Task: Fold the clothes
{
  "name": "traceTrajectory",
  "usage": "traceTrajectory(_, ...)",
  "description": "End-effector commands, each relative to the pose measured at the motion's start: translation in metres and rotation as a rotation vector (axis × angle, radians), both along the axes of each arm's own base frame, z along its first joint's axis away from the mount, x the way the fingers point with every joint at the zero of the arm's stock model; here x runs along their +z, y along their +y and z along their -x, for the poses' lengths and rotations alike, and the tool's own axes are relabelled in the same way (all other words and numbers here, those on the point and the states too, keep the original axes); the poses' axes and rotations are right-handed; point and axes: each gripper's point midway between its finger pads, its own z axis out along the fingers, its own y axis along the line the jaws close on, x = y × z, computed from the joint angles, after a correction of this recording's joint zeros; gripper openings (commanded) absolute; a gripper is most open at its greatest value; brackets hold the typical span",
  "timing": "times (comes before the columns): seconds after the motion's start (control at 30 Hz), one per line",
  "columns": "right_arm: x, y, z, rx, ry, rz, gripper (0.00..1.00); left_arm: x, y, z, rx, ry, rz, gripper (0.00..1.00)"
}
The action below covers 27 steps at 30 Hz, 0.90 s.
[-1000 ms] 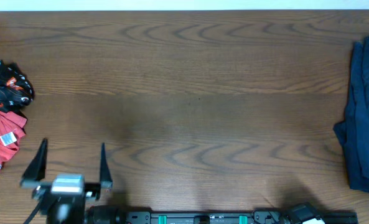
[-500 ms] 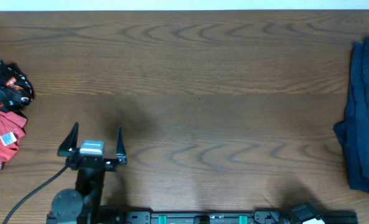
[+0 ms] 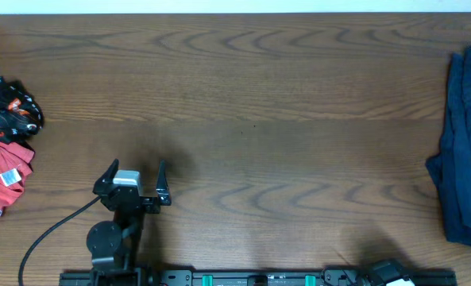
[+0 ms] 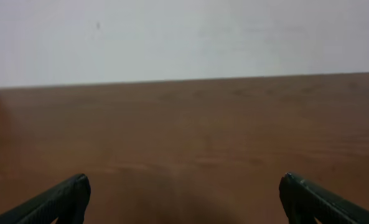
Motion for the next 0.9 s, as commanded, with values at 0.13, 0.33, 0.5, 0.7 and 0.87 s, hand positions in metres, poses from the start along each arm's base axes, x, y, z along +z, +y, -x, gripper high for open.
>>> traceTrajectory(0.13, 0.0, -0.001, -0.002, -0.011, 0.002, 0.012, 0.99, -0.009, 0.003, -0.001, 0.022, 0.009, 0.026, 0.98)
traceTrajectory(0.33, 0.0, -0.001, -0.002, -0.011, 0.002, 0.012, 0.99, -0.023, 0.004, -0.003, 0.025, 0.033, 0.03, 0.98)
traceTrajectory(0.5, 0.0, -0.001, -0.002, -0.011, 0.002, 0.012, 0.99, -0.023, 0.004, -0.003, 0.026, 0.033, 0.03, 0.98)
traceTrajectory(0.7, 0.0, -0.001, -0.002, -0.011, 0.002, 0.012, 0.99, -0.023, 0.004, -0.003, 0.026, 0.035, 0.03, 0.98)
traceTrajectory(0.87, 0.0, -0.001, -0.002, -0.011, 0.002, 0.012, 0.99, -0.023, 0.004, -0.003, 0.026, 0.035, 0.03, 0.98)
